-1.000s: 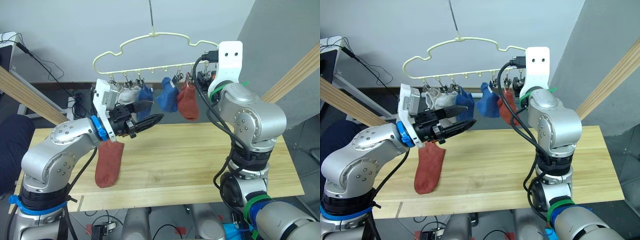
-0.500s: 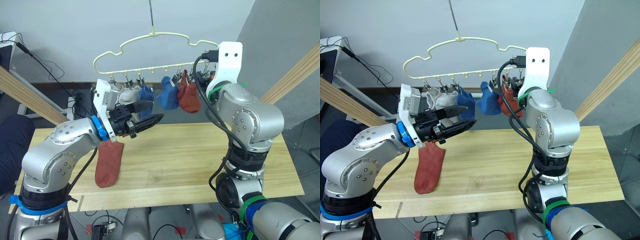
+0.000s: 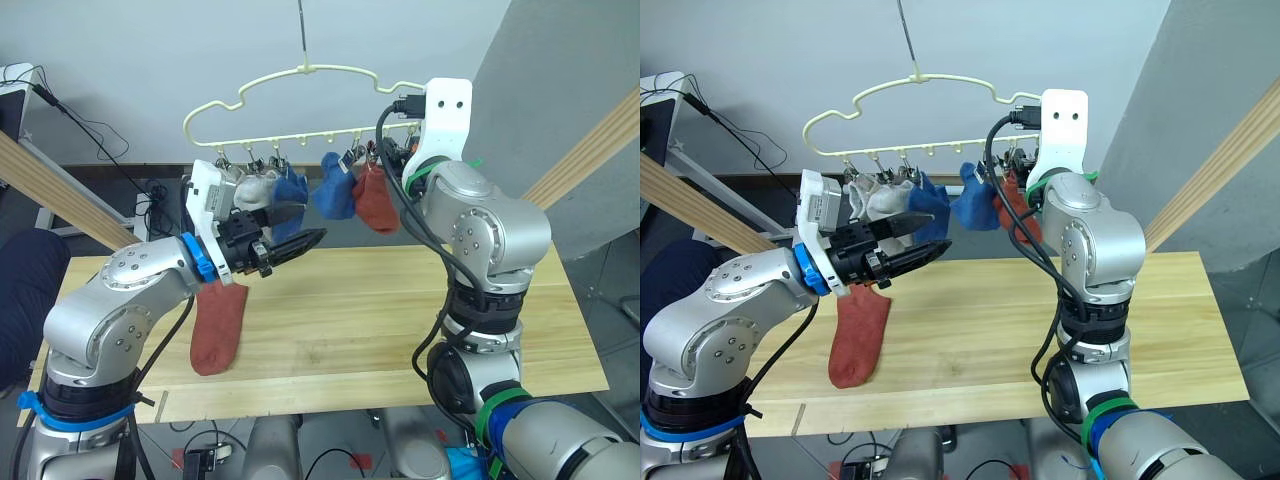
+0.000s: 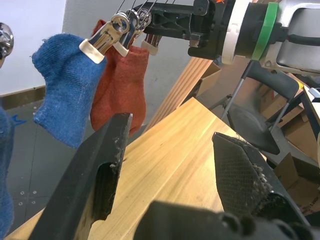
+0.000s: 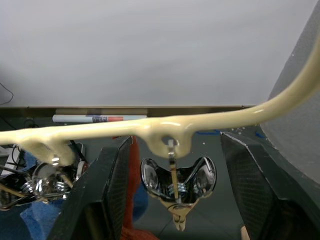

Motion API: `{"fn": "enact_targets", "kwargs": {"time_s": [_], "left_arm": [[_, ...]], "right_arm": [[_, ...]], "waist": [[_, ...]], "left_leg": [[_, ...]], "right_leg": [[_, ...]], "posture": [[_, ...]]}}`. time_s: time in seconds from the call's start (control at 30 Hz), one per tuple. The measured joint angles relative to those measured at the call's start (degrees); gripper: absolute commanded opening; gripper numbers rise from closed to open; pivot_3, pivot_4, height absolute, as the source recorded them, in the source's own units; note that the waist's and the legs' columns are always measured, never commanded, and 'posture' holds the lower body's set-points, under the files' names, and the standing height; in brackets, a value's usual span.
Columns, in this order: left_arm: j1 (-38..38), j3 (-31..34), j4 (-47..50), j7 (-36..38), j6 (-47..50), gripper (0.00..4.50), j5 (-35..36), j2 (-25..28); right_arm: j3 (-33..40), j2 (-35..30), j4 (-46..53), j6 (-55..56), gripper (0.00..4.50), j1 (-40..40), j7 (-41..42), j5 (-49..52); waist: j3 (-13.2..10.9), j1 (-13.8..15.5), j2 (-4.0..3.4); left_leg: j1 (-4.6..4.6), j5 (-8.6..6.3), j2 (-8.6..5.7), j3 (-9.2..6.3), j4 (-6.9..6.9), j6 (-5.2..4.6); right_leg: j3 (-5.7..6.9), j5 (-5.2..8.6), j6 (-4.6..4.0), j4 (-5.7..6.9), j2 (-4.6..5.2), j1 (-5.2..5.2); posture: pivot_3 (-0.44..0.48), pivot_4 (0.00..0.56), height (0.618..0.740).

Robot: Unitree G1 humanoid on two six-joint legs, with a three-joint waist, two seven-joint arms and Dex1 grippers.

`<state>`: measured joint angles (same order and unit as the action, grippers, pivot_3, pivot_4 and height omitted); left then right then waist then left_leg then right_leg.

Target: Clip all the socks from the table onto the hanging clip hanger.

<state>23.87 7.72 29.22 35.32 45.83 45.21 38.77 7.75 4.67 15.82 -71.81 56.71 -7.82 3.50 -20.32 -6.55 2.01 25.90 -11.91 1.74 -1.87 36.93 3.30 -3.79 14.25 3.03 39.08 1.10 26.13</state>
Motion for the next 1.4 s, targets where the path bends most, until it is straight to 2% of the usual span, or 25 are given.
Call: {"fn": "enact_targets", "kwargs": {"time_s": [0.2,0.23,0.3,0.43,0.53,0.9,1.07,1.23,1.4], "left_arm": [[-0.29,0.0,0.22,-0.85,0.0,2.97,-0.05,0.01],[-0.36,0.0,0.26,-0.9,0.0,2.97,-0.05,0.02],[-0.61,0.0,0.49,-0.93,0.0,2.97,-0.06,0.03],[-0.75,0.0,1.21,-0.98,0.0,2.97,-0.05,0.04],[-0.89,0.01,1.59,-0.98,0.0,2.97,-0.06,0.06],[-1.42,0.13,1.81,-1.17,0.12,2.97,-0.06,0.32],[-5.82,1.25,2.2,-3.97,3.39,2.97,-0.4,2.53],[-9.09,1.56,1.31,-7.18,6.34,2.97,-3.04,4.32],[-14.5,0.45,-3.03,-11.39,7.18,2.97,-11.58,6.84]], "right_arm": [[-0.01,0.14,-0.45,0.3,2.87,0.0,0.05,0.02],[-0.01,0.16,-0.46,0.35,2.71,0.0,0.05,0.03],[-0.01,0.16,-0.48,0.58,2.31,0.0,0.05,0.03],[-0.02,0.18,-0.52,0.97,0.91,0.0,0.07,0.04],[-0.04,0.18,-0.53,1.22,0.12,0.01,0.09,0.04],[-0.09,0.06,-0.56,1.37,0.08,0.02,0.09,0.01],[-0.9,-1.26,-0.55,1.22,0.08,0.08,0.5,0.02],[-1.38,-1.66,-0.53,0.58,0.08,0.08,1.15,0.02],[-2.29,-2.41,0.41,-0.64,0.08,0.06,1.75,0.0]], "waist": [[0.0,0.01,0.0],[0.0,0.01,0.0],[0.0,0.01,0.0],[0.0,0.04,0.0],[0.0,0.04,0.0],[0.0,0.06,0.0],[0.0,0.01,0.0],[0.0,0.25,0.0],[-0.01,0.27,-0.01]], "left_leg": [[0.0,0.0,0.0,0.0,0.0,0.0],[0.0,0.0,0.0,0.0,0.0,0.0],[0.0,0.0,0.0,0.0,0.0,0.0],[0.0,0.0,0.0,0.0,0.0,0.0],[0.0,0.0,0.0,-0.01,0.0,0.0],[0.0,0.0,0.0,0.0,0.0,0.0],[0.0,0.0,0.01,-0.01,-0.02,0.0],[0.0,0.0,0.0,-0.05,-0.01,0.0],[0.0,0.0,0.01,-0.06,-0.06,0.0]], "right_leg": [[0.0,0.0,0.0,0.0,0.0,0.0],[0.0,0.0,0.0,0.0,0.0,0.0],[0.0,0.0,0.0,0.0,0.0,0.0],[0.0,0.0,0.0,-0.01,0.0,0.0],[0.0,0.0,0.0,0.0,0.0,0.0],[0.0,0.0,0.0,-0.01,0.0,0.0],[-0.01,0.0,0.0,-0.01,0.0,0.0],[0.03,0.0,0.0,-0.01,0.0,0.0],[0.05,0.01,0.0,-0.03,0.0,0.03]], "posture": [[-0.142,0.353,0.74],[-0.142,0.353,0.74],[-0.138,0.352,0.74],[-0.137,0.35,0.74],[-0.137,0.349,0.74],[-0.133,0.353,0.74],[-0.127,0.357,0.74],[-0.127,0.362,0.74],[-0.134,0.368,0.74]]}}
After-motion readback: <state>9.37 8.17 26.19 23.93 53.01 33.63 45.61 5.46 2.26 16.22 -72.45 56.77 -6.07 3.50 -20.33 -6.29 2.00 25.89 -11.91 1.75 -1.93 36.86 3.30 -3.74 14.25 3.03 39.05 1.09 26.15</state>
